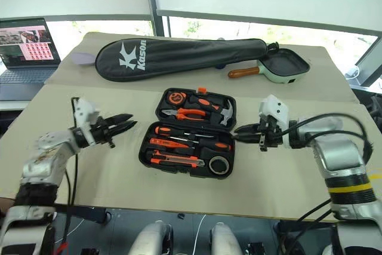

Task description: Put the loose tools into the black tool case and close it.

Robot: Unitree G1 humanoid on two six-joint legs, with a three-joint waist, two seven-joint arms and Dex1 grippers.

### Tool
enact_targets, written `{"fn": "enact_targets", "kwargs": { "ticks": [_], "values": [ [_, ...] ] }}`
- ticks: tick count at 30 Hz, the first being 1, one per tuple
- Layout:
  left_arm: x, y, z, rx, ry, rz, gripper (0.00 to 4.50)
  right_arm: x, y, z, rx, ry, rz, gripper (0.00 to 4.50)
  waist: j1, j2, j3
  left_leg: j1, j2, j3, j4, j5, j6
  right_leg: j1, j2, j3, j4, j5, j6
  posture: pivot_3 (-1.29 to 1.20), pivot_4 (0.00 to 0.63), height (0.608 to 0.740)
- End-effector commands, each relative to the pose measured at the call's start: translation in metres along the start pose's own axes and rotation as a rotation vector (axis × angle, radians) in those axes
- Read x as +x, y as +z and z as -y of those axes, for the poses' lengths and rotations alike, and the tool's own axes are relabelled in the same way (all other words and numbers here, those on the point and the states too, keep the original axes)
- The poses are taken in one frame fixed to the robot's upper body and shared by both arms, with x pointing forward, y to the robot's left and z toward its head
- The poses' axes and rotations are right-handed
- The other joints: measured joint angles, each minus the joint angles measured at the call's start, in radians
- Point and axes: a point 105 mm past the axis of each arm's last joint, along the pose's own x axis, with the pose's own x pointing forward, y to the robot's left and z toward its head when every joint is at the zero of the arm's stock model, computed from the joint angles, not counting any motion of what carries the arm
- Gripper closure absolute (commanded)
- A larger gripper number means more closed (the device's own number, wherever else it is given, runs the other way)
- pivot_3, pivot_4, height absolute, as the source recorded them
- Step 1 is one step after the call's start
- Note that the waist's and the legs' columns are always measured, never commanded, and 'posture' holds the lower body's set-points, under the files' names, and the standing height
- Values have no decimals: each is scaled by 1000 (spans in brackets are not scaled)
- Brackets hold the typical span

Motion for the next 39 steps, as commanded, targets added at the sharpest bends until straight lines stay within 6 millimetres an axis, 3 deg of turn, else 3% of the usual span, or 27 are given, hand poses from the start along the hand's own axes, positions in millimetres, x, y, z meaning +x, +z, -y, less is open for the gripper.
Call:
{"fn": "enact_targets", "kwargs": {
  "ticks": [1, 4, 10, 16, 24, 27, 30, 31, 32, 34, 36, 39],
  "values": [
    [24, -4, -2, 30, 36, -51, 4223, 11, -14, 18, -141, -149, -26, 4476, -1, 0, 0, -1, 0, 0, 0, 0, 0, -1, 0, 0, 0, 0, 0, 0, 150, 740],
    [37, -10, 5, 19, -9, -88, 4375, 28, -19, 18, -141, -175, -23, 4500, -13, 0, 0, -5, -1, 0, 0, 0, 0, -6, 0, 1, 1, 0, 0, 0, 150, 740],
    [39, -16, 30, -3, -180, -117, 4375, 47, -10, -14, -159, -22, 31, 4500, -21, 0, 0, -5, -1, 0, -1, 0, 0, -5, 0, 1, 1, 0, 0, 0, 150, 740],
    [24, -14, 42, -9, -227, -102, 4375, 38, -12, -32, -114, 48, 11, 4500, -21, 0, 0, -5, 0, 0, -1, 0, 0, -5, 0, 1, 0, 0, 0, 0, 150, 740],
    [2, -10, 60, -35, -272, -97, 4375, 19, -24, -26, -104, -8, -36, 4500, -20, 0, 0, -5, 0, 0, -1, 0, 0, -5, 0, 1, 1, 0, 0, 0, 150, 740],
    [-6, -5, 58, -28, -256, -61, 4375, 10, -29, -21, -66, -21, -52, 4500, -19, 1, 0, -5, 0, 0, -1, 0, 0, -5, 0, 1, 0, 0, 0, 0, 150, 740],
    [-17, 0, 42, -66, -193, -62, 4500, -2, -21, -19, 77, -15, -42, 3762, -19, 0, 0, -5, 0, 0, 0, 0, 0, -5, 0, 1, 1, 0, 0, 0, 150, 740],
    [-21, 1, 37, -78, -177, -76, 3963, -6, -19, -18, 102, -20, -51, 3296, -20, 0, 0, -5, 1, 0, 0, 0, 0, -5, 0, 1, 1, 0, 0, 0, 150, 740],
    [-25, 1, 33, -89, -166, -96, 3788, -10, -18, -16, 122, -28, -73, 3062, -20, 0, 0, -5, 1, -1, 0, 0, 0, -5, 0, 1, 1, 0, 0, 0, 150, 740],
    [-36, -11, 16, -197, -64, -294, 3042, -22, -15, -13, 235, -43, -151, 2369, -22, 1, 1, -4, 1, -2, 0, 0, 0, -5, 0, 1, 2, 0, 0, 0, 150, 740],
    [-40, -13, -2, -130, 60, -454, 2293, -28, -1, -9, 342, -74, -201, 1679, -24, 1, 1, -4, 1, -3, 0, 0, 0, -6, 0, 1, 4, 0, 0, 0, 150, 740],
    [-25, 10, -7, -191, 72, -415, 1171, -25, 15, -7, 498, -101, -280, 616, -23, 1, 1, -2, 0, -5, 0, 1, 0, -5, 0, 2, 6, 0, 0, 0, 150, 740]
  ]
}}
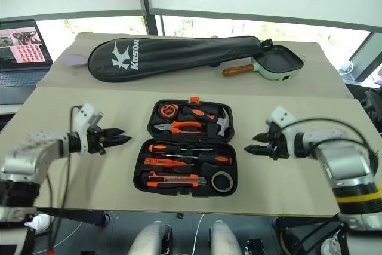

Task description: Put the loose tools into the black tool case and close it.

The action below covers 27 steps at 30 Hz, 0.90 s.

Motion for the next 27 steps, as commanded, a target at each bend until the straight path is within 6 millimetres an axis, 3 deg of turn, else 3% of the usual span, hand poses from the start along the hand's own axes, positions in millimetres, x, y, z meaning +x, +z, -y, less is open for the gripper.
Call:
{"fn": "enact_targets", "kwargs": {
  "ticks": [1, 3, 7, 11, 16, 19, 22, 27],
  "values": [
    [7, 28, 8, -73, -26, 21, 841, -4, 22, -12, 140, -8, -59, 295, 2, 0, 0, 0, 0, 0, 0, 0, 0, 0, 0, 0, 0, 0, 0, 0, 150, 740],
    [16, 37, 18, -153, -77, 0, 52, 5, 32, -8, 197, -38, -53, 0, 3, -1, -1, 1, 0, 0, 0, 0, 0, 1, 0, 0, 0, 0, 0, 0, 150, 740],
    [32, 42, 27, -226, -90, -28, 52, 21, 34, 4, 235, -119, -73, 0, 4, -2, -1, -3, -2, 2, 0, 0, 0, -1, 0, -1, -1, 0, 0, 0, 150, 740],
    [41, 38, 23, -239, -43, -45, 52, 32, 43, 6, 309, -124, -55, 0, -2, -2, 0, -6, -2, 2, 0, 0, 0, -5, -1, -1, -1, 0, 0, 0, 150, 740],
    [51, 38, 19, -236, -36, -29, 52, 46, 40, 11, 319, -146, -80, 0, 0, -2, 0, -6, -2, 2, 0, 1, 0, -4, -1, -1, 0, 0, 0, 0, 150, 740],
    [55, 39, 20, -248, -50, -23, 0, 49, 35, 15, 336, -166, -96, 688, 2, -1, 0, -6, -3, 2, 0, 1, 0, -4, -2, -1, -1, 0, 0, 0, 150, 740],
    [59, 40, 22, -264, -66, -17, 742, 51, 29, 15, 339, -164, -133, 1753, 1, -1, 0, -6, -3, 2, 0, 1, 0, -3, -2, -1, -1, 0, 0, 0, 150, 740],
    [66, 36, 35, -296, -137, -56, 2446, 57, 19, 11, 376, -153, -189, 3389, 2, -1, 0, -5, -3, 2, 0, 1, 0, -2, -2, -2, 0, 0, 0, 0, 150, 740]
  ]
}}
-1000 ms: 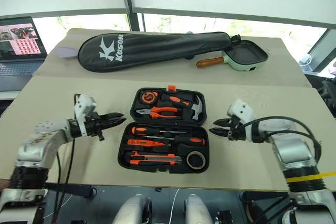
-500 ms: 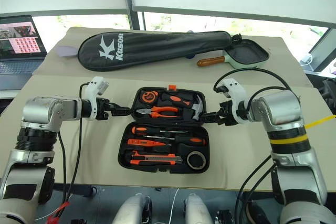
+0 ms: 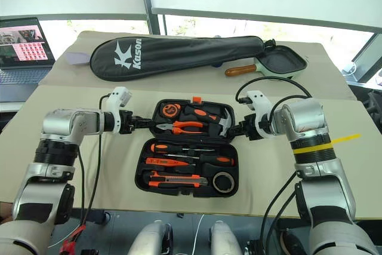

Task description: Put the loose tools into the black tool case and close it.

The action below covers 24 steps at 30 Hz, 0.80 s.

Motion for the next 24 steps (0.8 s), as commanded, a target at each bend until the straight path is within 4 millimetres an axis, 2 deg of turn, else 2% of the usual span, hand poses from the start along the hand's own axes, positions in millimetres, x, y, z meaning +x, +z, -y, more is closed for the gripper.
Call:
{"fn": "enact_targets", "kwargs": {
  "ticks": [1, 3, 5, 6, 9, 12, 14, 17, 19, 21, 24],
  "values": [
    [2, -3, 7, -19, -38, -35, 2779, 1, -6, 8, 39, -35, -37, 3728, 1, 0, 0, 1, 0, 0, 0, 0, 0, 1, 0, 0, 0, 0, 0, 0, 150, 740],
    [4, -8, 9, -39, -53, -52, 3524, 3, -9, 9, 52, -37, -46, 4428, 0, 0, 0, 1, 0, 0, 0, 0, 0, 1, 0, 0, 0, 0, 0, 0, 150, 740],
    [4, -10, 7, -45, -49, -52, 4259, 4, -6, 8, 36, -32, -25, 4500, 0, 0, -1, 3, 0, 0, 0, 0, 0, 3, 0, 0, 0, 0, 0, 0, 150, 740],
    [4, -10, 5, -52, -36, -42, 4455, 4, 2, 4, 7, -6, 33, 4500, 1, 1, -1, 3, 0, 0, 0, 0, 0, 3, 0, 0, 0, 0, 0, 0, 150, 740],
    [-2, -3, -4, -49, -12, 41, 4455, -4, 25, -14, -100, 83, 211, 4500, -2, 0, -2, 6, 0, 0, 0, 0, 0, 6, 0, 0, 0, 0, 0, 0, 150, 740],
    [-13, 4, -1, -25, -57, 157, 4455, -15, 38, -12, -137, 51, 367, 4500, -11, 0, -2, 8, 1, -1, 0, 0, 0, 6, 1, 1, 1, 0, 0, 0, 150, 740],
    [-23, 13, 3, 38, -83, 292, 4455, -28, 43, -20, -278, 52, 503, 4500, -12, 0, -1, 7, 1, -3, 0, 1, -1, 3, 1, 2, 2, 0, -1, 0, 150, 740],
    [-43, 23, 5, 174, -55, 514, 4455, -47, 33, -29, -521, 25, 612, 4500, -4, 1, 0, 1, 1, -4, -1, 1, -1, -1, 0, 2, 1, 1, 0, 0, 150, 740],
    [-52, 23, 8, 348, 11, 607, 4455, -54, 27, -28, -678, -31, 671, 4500, 0, 1, 0, -1, 1, -4, -1, 1, 0, -2, -1, 2, 0, 1, 0, 0, 150, 740],
    [-61, 21, 13, 515, 83, 708, 4455, -58, 16, -24, -838, -106, 720, 4500, 1, 1, 0, -2, 0, -3, -1, 1, 0, -2, -1, 2, -2, 1, 1, 0, 150, 740],
    [-66, 13, 11, 628, 187, 801, 4455, -54, -5, -28, -1028, -142, 757, 4500, 3, 1, 0, -2, 0, 0, -1, 1, 0, -1, -2, 1, -5, 1, 1, 0, 150, 740]
  ]
}}
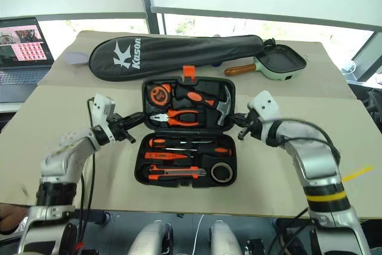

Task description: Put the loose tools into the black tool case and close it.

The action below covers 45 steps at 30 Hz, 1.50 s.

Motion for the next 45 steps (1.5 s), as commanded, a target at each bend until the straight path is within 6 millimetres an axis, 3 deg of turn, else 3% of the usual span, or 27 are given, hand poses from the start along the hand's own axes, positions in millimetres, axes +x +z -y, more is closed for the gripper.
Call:
{"fn": "enact_targets", "kwargs": {
  "ticks": [1, 5, 8, 9, 13, 18, 19, 22, 23, 25, 27, 32, 36, 39, 45],
  "values": [
    [-19, 29, -15, 319, 171, 182, 4455, -17, 7, -10, -344, -11, 104, 4500, 2, 0, 0, 0, 0, 1, 0, 0, 0, 0, 0, 0, 0, 0, 0, 0, 150, 740],
    [-29, 8, -3, 436, 172, 188, 4455, -24, -12, -25, -554, -30, 123, 4500, -1, 0, 0, 2, 0, 2, 0, 0, 0, 2, 0, 0, -1, 0, 0, 0, 150, 740],
    [-43, -13, 11, 543, 63, 111, 4455, -27, -20, -41, -660, -6, 162, 4500, -2, 0, 0, 4, 0, 3, 0, 0, 0, 4, 0, 0, -1, 0, 0, 0, 150, 740],
    [-49, -16, 10, 545, 66, 99, 4484, -28, -26, -45, -658, 10, 161, 4120, -4, 0, 0, 5, 1, 3, 0, 0, 0, 4, 0, 0, -1, 0, 0, 0, 150, 740],
    [-74, -28, 6, 556, 20, -7, 3128, -39, -39, -50, -689, 59, 149, 2790, -12, 0, 0, 12, 2, 5, -3, 0, 1, 9, 1, 3, -1, 0, 0, 0, 150, 740],
    [-108, -40, -21, 387, 65, -189, 1342, -61, -47, -33, -658, 28, 84, 1080, -9, 0, 0, 13, 4, 6, -2, 0, 1, 9, 1, 3, 0, 0, 0, 0, 150, 740],
    [-111, -41, -25, 340, 70, -218, 1328, -66, -50, -28, -601, 8, 54, 741, -6, 0, 0, 13, 4, 6, -2, 0, 1, 10, 1, 3, 0, 0, 0, 0, 150, 740],
    [-109, -39, -26, 254, 15, -274, 1328, -84, -63, -27, -320, 21, -36, 1001, 3, 0, 0, 19, 5, 6, -2, -1, 1, 17, 1, 1, -2, 0, 0, 0, 150, 740],
    [-107, -38, -25, 236, -4, -276, 1328, -88, -63, -30, -255, 31, -43, 1356, 5, 0, 0, 22, 5, 6, -2, -1, 1, 22, 0, 0, -3, -1, 0, 0, 150, 740],
    [-88, -25, -22, 196, -82, -239, 1881, -106, -54, -51, -107, 148, -66, 2115, 13, 1, 0, 24, 5, 6, -2, -1, 2, 23, 0, 0, -3, -1, 0, 0, 150, 740],
    [-59, -16, -22, 215, -146, -230, 2606, -114, -42, -86, -24, 323, -94, 2866, 22, -1, 0, 24, 5, 5, -2, -1, 2, 23, 0, -1, -2, -1, 0, 0, 150, 740],
    [-10, -13, -23, 266, -216, -260, 4312, -105, -32, -133, 46, 503, -131, 4449, 13, -3, -2, 27, 5, 5, -1, -1, 1, 27, 4, 0, -3, -2, -1, 0, 150, 740],
    [14, -26, -21, 313, -302, -348, 4473, -83, -31, -152, 51, 550, -123, 4500, 4, -6, -1, 26, 5, 3, -1, -1, 1, 26, 6, 0, -4, -2, -1, 0, 150, 740],
    [17, -46, -20, 263, -364, -471, 4473, -63, -34, -157, 33, 580, -133, 4500, -4, -7, 0, 22, 4, 3, -1, -1, 1, 22, 5, 1, -4, -2, -1, 0, 150, 740],
    [6, -48, -11, 187, -451, -449, 4473, -29, -31, -138, 20, 506, -121, 4500, -7, -9, 0, 19, 4, 3, 0, -1, 1, 20, 5, 0, -3, -2, -1, 0, 150, 740]
  ]
}}
